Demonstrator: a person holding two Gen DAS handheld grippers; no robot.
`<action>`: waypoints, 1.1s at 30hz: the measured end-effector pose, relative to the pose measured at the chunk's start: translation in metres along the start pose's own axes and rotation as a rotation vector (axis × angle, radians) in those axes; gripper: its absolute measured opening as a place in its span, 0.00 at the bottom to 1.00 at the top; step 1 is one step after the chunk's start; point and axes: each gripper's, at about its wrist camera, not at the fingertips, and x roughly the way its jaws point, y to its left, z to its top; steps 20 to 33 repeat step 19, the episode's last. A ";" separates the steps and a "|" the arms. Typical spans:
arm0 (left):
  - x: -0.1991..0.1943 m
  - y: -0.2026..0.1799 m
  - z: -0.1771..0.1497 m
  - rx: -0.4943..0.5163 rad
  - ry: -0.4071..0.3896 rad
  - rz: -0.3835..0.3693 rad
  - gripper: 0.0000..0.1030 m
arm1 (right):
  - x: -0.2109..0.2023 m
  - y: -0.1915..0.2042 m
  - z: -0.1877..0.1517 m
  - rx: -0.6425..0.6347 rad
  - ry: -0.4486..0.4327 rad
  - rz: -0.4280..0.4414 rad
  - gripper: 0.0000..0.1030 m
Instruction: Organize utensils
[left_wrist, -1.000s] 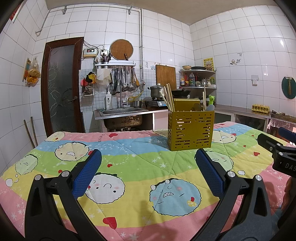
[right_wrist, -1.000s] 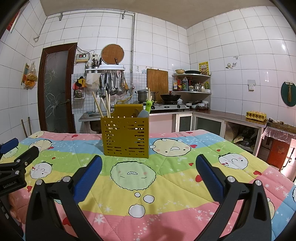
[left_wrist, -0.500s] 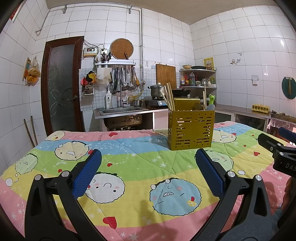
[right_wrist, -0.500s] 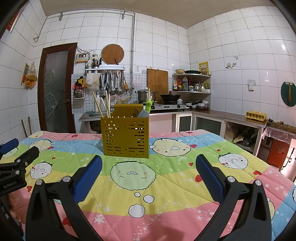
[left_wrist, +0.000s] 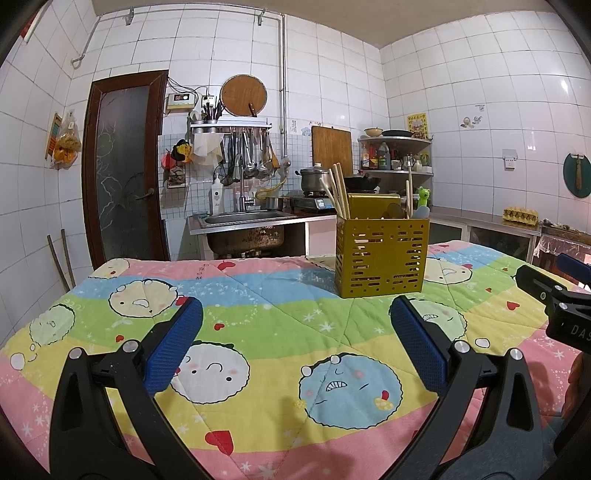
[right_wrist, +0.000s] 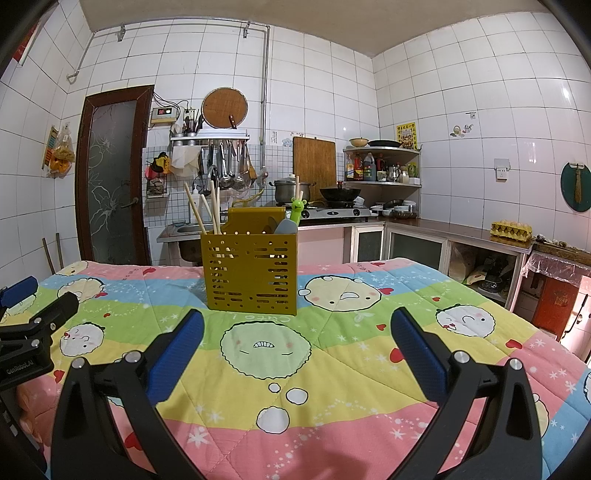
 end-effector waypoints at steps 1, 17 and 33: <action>0.001 0.000 0.000 -0.001 0.002 0.000 0.95 | 0.000 0.000 0.000 0.000 -0.001 0.000 0.96; -0.003 -0.006 -0.001 0.013 -0.011 0.001 0.95 | 0.000 0.000 0.000 0.001 0.001 -0.001 0.96; -0.004 -0.006 -0.001 0.011 -0.009 0.001 0.95 | 0.000 0.000 0.000 0.001 0.001 -0.001 0.96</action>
